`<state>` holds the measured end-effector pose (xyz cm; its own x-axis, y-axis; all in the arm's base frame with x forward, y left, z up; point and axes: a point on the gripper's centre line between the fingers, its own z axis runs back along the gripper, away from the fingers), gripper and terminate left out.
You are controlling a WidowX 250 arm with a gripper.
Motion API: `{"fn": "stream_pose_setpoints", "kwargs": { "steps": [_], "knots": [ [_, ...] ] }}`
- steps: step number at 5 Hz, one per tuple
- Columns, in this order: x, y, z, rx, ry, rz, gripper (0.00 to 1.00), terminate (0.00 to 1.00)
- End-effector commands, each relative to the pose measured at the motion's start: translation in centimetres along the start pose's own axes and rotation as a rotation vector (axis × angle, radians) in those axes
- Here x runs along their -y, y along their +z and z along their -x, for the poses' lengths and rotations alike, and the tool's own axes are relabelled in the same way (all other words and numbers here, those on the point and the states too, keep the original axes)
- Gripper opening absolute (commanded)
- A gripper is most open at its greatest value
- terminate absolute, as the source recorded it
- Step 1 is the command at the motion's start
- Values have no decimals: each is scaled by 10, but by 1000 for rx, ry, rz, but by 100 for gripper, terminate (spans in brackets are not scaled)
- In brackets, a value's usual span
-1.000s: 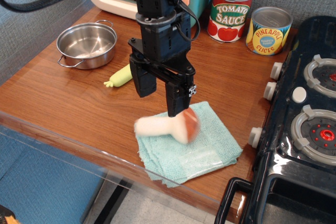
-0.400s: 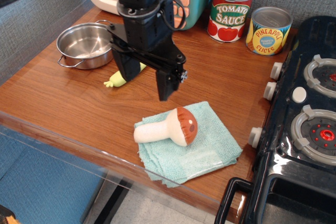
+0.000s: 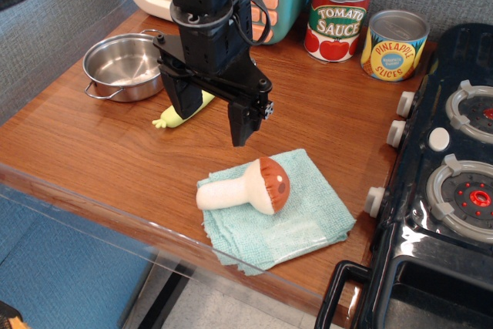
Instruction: Move the mushroom onto the blue cloth
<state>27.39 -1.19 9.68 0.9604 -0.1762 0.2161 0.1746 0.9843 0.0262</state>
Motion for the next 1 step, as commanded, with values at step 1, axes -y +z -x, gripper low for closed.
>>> {"fn": "stream_pose_setpoints", "kwargs": {
  "steps": [1],
  "knots": [
    [-8,15,6,38,1,-9,100,100]
  ]
}}
